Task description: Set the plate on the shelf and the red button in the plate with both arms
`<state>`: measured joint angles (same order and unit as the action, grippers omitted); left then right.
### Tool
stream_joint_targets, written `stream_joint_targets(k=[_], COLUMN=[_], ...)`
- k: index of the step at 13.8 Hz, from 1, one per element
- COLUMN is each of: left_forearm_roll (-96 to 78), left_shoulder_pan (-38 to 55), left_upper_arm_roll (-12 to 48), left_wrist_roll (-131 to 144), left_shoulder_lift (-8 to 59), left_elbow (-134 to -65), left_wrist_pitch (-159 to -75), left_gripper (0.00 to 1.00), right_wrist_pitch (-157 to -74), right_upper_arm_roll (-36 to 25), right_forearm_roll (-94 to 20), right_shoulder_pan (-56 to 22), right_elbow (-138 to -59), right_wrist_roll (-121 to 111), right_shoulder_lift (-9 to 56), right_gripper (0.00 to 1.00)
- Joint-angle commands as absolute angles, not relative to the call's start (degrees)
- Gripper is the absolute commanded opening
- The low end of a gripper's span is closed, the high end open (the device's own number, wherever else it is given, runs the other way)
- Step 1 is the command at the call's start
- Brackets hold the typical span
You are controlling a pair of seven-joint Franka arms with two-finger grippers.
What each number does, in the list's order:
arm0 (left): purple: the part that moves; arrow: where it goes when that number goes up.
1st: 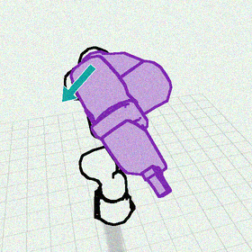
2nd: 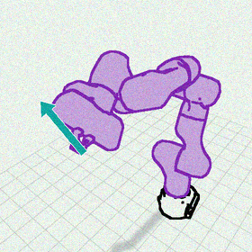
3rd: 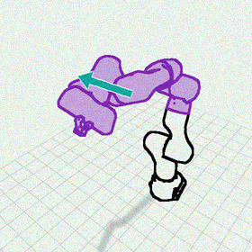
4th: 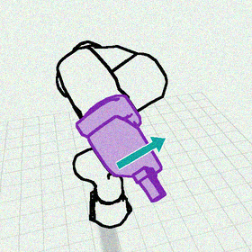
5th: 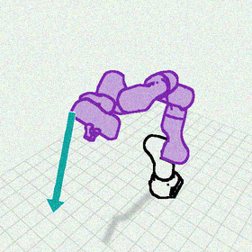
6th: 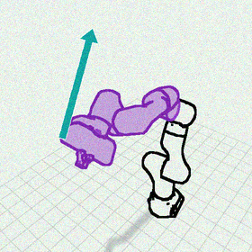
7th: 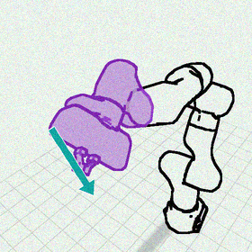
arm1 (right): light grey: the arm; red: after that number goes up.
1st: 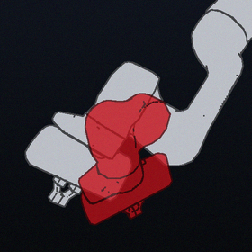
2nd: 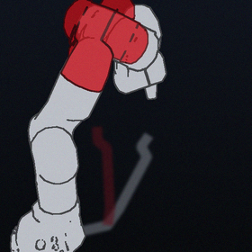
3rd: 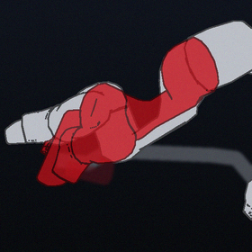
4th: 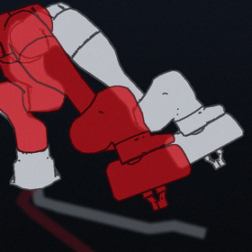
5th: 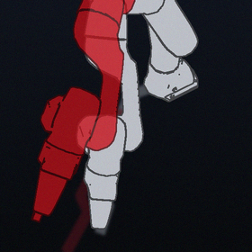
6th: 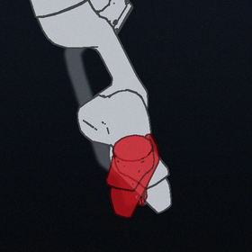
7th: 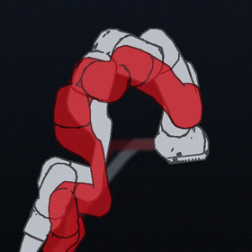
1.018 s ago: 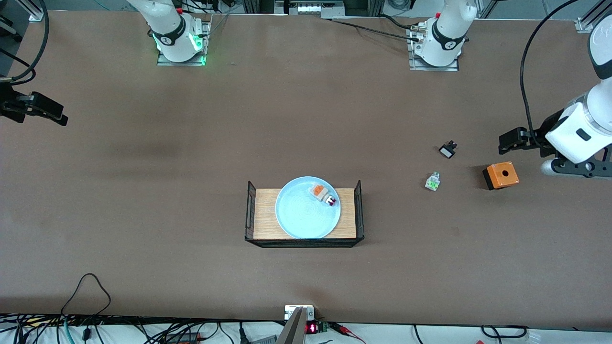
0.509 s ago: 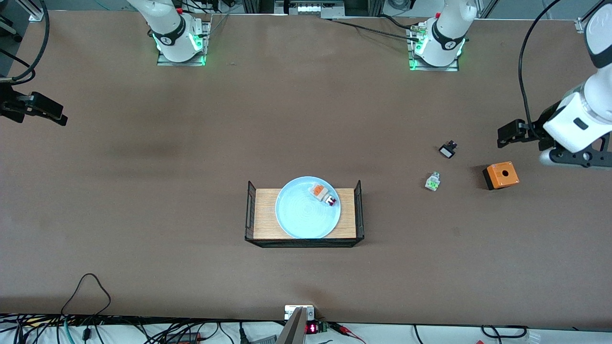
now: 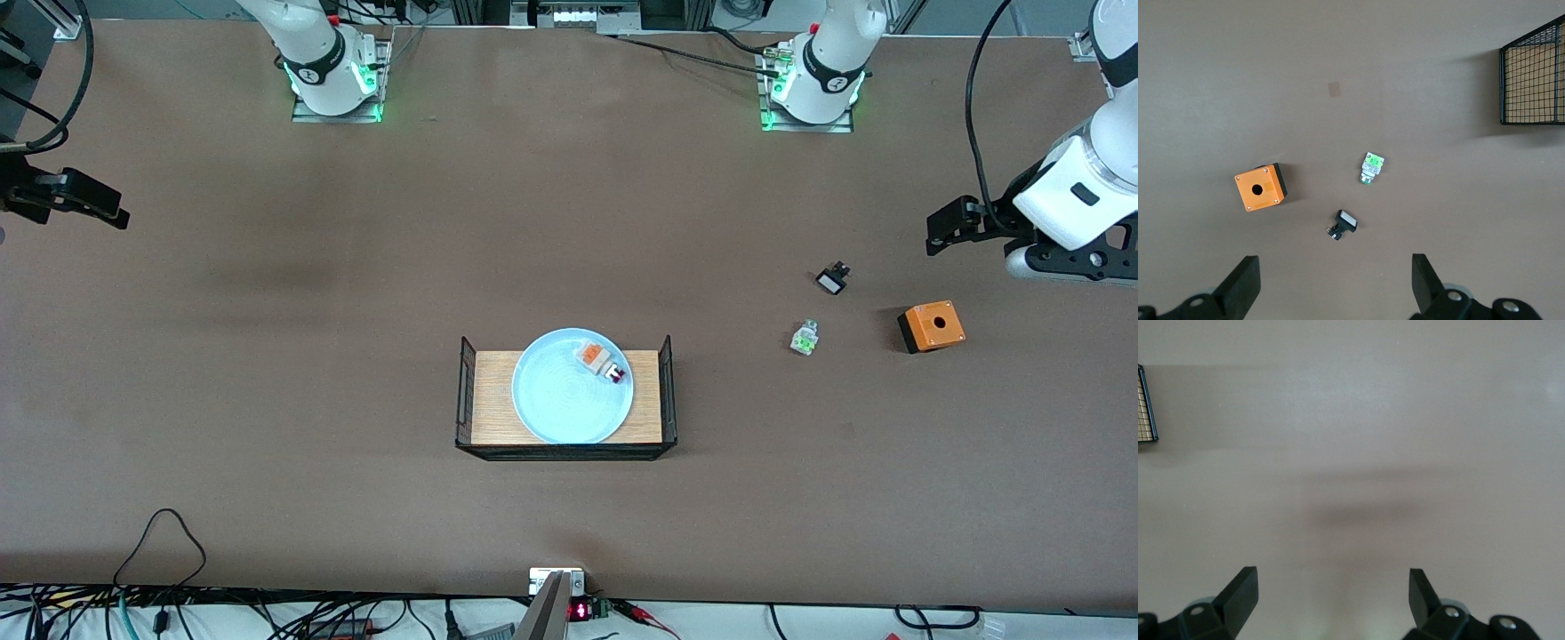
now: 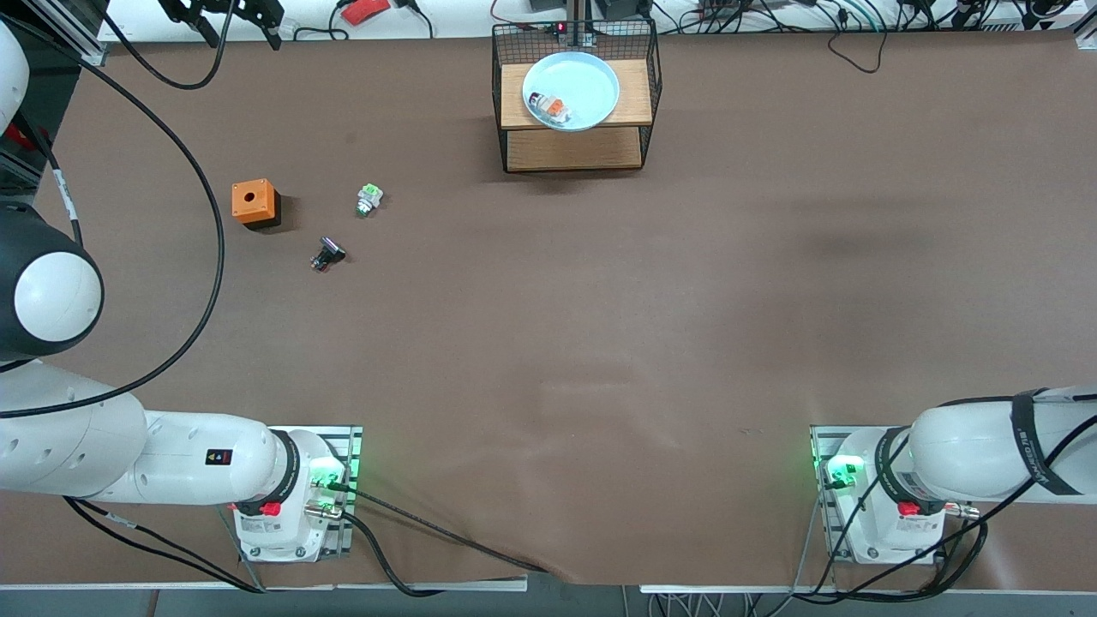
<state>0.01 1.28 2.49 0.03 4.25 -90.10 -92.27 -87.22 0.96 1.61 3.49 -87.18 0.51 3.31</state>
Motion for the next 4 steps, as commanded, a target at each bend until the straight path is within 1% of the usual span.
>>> stream_joint_targets(k=[1, 4], left_forearm_roll=[-1.1, -1.1], left_shoulder_pan=[0.6, 0.4], left_upper_arm_roll=[2.7, 2.6], left_wrist_roll=[-1.0, -1.1], left_shoulder_lift=[3.3, 3.3], left_elbow=[-90.9, -90.9], left_wrist_pitch=[-93.2, -93.1], left_gripper=[1.0, 1.0], right_wrist_pitch=[-86.0, -86.0], right_upper_arm_roll=[1.1, 1.1], right_forearm_roll=[1.0, 1.0], right_shoulder_pan=[3.5, 3.4], right_elbow=[-86.0, -86.0], right_wrist_roll=[0.4, 0.4], right_shoulder_lift=[3.6, 3.6], right_gripper=[1.0, 1.0])
